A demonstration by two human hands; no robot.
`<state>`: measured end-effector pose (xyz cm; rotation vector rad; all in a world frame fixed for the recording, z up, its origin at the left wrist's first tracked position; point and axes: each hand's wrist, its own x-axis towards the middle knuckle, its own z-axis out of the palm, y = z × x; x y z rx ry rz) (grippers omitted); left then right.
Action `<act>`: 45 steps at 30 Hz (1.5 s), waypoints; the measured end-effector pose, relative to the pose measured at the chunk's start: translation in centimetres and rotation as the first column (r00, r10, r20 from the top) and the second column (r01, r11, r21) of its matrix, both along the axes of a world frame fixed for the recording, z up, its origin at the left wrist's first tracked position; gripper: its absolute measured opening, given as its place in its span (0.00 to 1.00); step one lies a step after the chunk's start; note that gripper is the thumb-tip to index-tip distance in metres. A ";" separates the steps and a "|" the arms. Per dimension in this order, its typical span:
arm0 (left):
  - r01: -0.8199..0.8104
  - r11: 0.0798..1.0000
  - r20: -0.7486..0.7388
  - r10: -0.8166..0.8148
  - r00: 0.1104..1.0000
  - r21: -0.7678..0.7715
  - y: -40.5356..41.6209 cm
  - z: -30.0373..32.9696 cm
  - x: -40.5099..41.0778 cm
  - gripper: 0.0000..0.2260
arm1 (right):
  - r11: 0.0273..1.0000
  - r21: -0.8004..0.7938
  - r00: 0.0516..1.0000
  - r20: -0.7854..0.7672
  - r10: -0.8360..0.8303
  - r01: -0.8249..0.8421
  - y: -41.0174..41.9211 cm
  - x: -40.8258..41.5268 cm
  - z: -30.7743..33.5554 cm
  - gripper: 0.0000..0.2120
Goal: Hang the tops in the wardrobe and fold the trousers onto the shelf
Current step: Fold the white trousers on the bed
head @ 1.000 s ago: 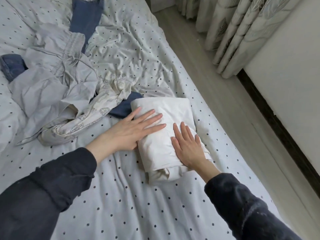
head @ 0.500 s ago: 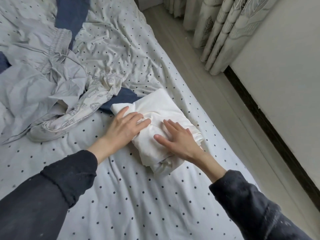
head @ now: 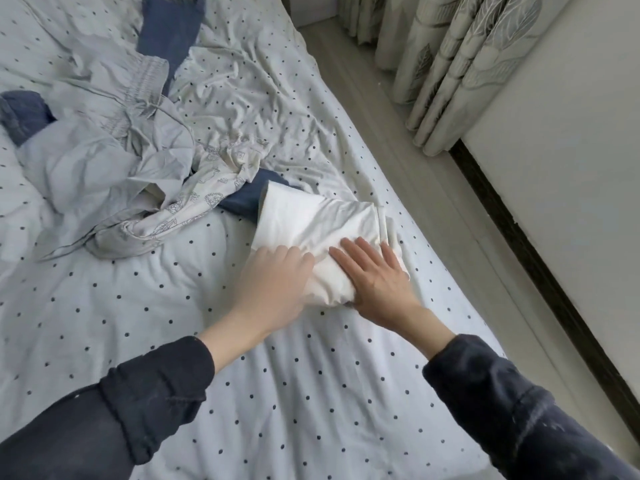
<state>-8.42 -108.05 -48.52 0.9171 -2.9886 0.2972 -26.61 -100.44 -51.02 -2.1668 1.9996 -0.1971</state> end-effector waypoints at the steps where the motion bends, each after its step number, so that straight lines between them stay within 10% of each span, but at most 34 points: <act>1: 0.010 1.000 0.014 -0.011 1.000 0.021 0.1 -0.6 0.4 0.31 | 0.999 0.033 1.000 -0.007 -0.026 0.026 0.4 0.1 -0.6 0.51; 5: 0.019 0.994 0.123 -0.032 0.992 0.108 -1.1 -2.9 0.8 0.40 | 0.987 0.093 0.992 -0.021 -0.127 0.128 1.4 0.6 -3.3 0.54; 10: 0.022 0.995 -0.001 -0.022 1.000 0.095 -2.0 -5.3 -0.2 0.14 | 0.988 0.101 0.993 0.025 -0.117 0.114 0.1 -0.5 -5.1 0.52; 15: 0.008 0.996 -0.019 -0.007 1.000 0.084 -1.6 -6.0 -0.8 0.14 | 0.993 0.035 0.992 0.038 -0.118 0.117 -0.1 -0.3 -5.2 0.39; 20: -0.025 0.996 -0.145 0.037 0.989 0.088 -2.0 -1.9 -2.3 0.19 | 0.990 -0.115 0.993 0.085 -0.076 0.086 -1.4 -1.2 -0.7 0.20; 30: -0.396 0.917 -0.350 0.354 0.868 -0.055 -0.8 12.2 6.3 0.19 | 0.868 -0.446 0.970 -0.002 0.243 -0.218 -7.4 5.5 13.2 0.13; 38: -0.761 0.624 -0.422 0.651 0.631 -0.175 11.9 22.2 23.7 0.18 | 0.652 -0.533 0.794 -0.064 0.604 -0.539 -3.9 24.9 22.3 0.16; 45: -0.954 0.198 -0.456 0.844 0.281 -0.223 32.8 26.5 35.2 0.17 | 0.255 -0.661 0.474 -0.172 0.864 -0.705 10.1 41.9 27.6 0.15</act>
